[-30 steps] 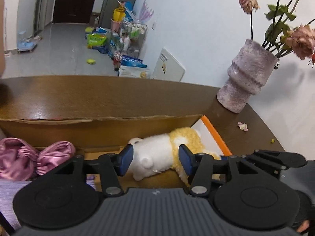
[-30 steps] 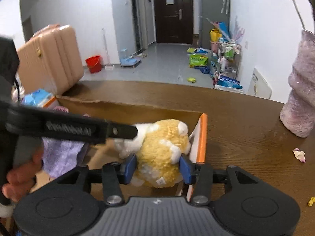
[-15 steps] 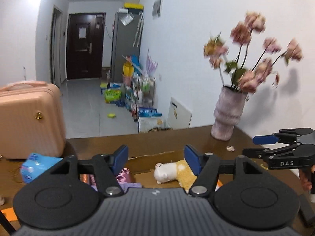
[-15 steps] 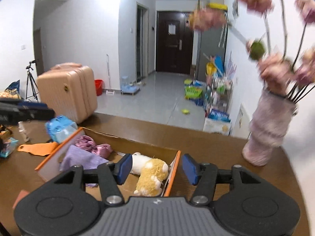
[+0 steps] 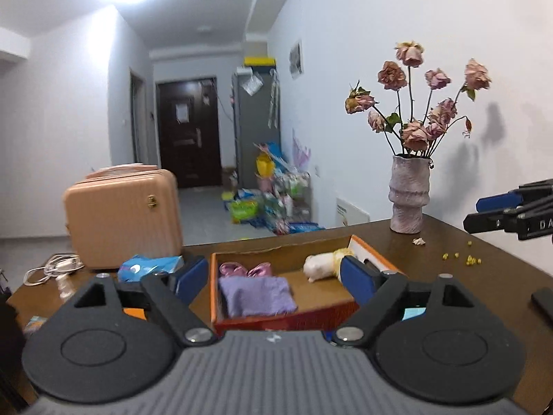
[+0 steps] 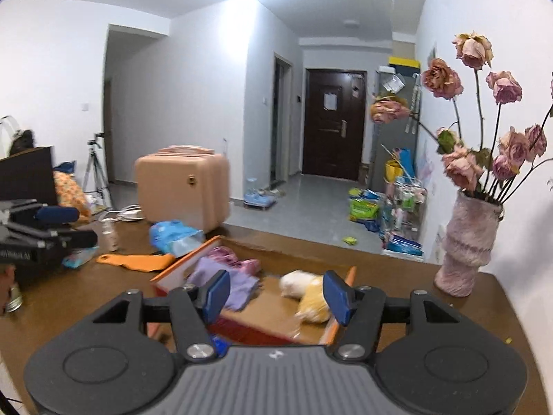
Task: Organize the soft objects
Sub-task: 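Move both tools back to the pink fuzzy towel roll, then grasp the pink fuzzy towel roll with the left tool while the right tool grips it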
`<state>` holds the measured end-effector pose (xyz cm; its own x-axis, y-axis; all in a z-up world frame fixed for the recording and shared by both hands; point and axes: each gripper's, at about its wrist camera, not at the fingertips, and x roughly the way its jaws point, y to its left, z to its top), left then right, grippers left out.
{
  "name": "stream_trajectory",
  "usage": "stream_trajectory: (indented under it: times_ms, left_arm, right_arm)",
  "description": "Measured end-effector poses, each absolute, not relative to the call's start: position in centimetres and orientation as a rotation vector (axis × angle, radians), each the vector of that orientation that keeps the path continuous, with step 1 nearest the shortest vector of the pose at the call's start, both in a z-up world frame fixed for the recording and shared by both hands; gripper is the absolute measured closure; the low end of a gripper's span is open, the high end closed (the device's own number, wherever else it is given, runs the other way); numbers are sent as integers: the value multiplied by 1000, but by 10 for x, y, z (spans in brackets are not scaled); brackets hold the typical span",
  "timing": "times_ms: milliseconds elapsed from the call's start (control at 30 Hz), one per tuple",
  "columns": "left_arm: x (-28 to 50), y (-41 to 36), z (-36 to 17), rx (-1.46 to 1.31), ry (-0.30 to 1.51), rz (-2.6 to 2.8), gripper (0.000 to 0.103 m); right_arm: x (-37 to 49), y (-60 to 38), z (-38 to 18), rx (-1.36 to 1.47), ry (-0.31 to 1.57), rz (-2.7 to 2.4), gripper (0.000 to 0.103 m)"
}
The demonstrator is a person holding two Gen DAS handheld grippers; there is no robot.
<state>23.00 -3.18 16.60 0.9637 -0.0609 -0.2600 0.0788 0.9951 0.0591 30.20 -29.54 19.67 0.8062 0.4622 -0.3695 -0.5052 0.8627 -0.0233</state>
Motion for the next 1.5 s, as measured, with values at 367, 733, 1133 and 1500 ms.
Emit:
stream_trajectory:
  times_ms: [367, 733, 1133, 1500]
  left_arm:
    - [144, -20, 61, -13, 391, 71, 12]
    - [190, 11, 58, -41, 435, 14, 12]
    - [260, 3, 4, -193, 607, -246, 44]
    - [259, 25, 9, -299, 593, -327, 85]
  right_arm:
    - [219, -281, 99, -26, 470, 632, 34]
    - [238, -249, 70, -34, 545, 549, 34]
    - [333, -156, 54, -108, 648, 595, 44]
    - [345, -120, 42, -127, 719, 609, 79]
